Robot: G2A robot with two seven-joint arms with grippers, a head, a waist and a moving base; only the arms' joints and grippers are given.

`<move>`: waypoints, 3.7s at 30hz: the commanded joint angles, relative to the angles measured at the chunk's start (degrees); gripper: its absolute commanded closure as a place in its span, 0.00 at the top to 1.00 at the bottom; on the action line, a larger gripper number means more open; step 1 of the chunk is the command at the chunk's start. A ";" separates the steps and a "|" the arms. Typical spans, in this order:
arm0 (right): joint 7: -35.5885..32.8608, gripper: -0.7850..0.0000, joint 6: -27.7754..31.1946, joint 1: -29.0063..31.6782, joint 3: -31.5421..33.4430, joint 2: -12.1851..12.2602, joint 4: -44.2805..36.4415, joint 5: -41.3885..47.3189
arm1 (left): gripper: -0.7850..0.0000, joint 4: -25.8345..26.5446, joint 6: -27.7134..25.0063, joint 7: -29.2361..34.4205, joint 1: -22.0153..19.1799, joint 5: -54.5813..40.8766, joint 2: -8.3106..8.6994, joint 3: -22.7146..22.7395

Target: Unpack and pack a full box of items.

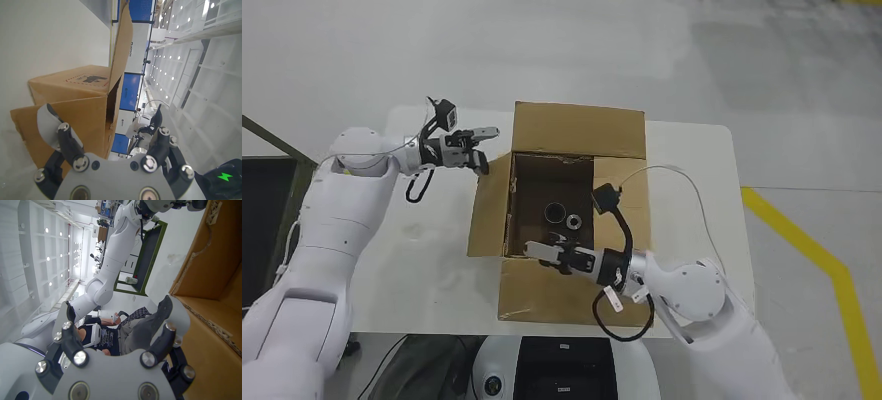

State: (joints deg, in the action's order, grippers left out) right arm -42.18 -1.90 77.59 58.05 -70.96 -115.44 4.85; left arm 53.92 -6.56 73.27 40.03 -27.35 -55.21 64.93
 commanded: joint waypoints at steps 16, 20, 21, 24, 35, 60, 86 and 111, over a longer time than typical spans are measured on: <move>-1.98 1.00 2.23 4.44 5.13 1.56 -1.94 0.99 | 1.00 14.47 0.07 0.55 6.03 -0.02 3.54 10.68; -2.21 1.00 2.86 6.16 6.99 2.02 -2.74 1.29 | 1.00 19.75 0.73 -0.36 7.89 0.59 4.21 13.04; -2.24 1.00 3.03 6.48 7.38 2.12 -2.85 1.47 | 1.00 20.81 1.08 -0.60 8.26 0.78 4.34 13.44; -2.38 1.00 3.68 7.27 8.32 2.36 -3.22 1.91 | 1.00 23.55 1.49 -1.76 9.02 1.92 4.62 14.30; -3.04 1.00 4.79 10.36 11.14 3.28 -5.22 2.17 | 1.00 33.19 3.09 -3.37 9.33 4.45 5.49 16.92; -2.56 1.00 8.37 24.61 14.11 5.41 -14.77 -1.24 | 1.00 38.04 10.05 -11.18 0.48 11.60 1.80 -2.85; 0.89 1.00 5.56 28.19 10.47 6.18 -18.11 -9.85 | 1.00 40.00 17.47 -14.11 -7.82 14.41 -1.50 -13.41; 2.83 1.00 10.59 32.93 12.67 7.85 -19.20 -10.50 | 1.00 29.82 16.62 -19.72 -5.93 16.04 -7.10 -26.58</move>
State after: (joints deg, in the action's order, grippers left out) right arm -39.45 8.71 110.53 70.69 -63.15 -134.64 -5.67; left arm 84.05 10.22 53.46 33.80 -11.01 -62.26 38.30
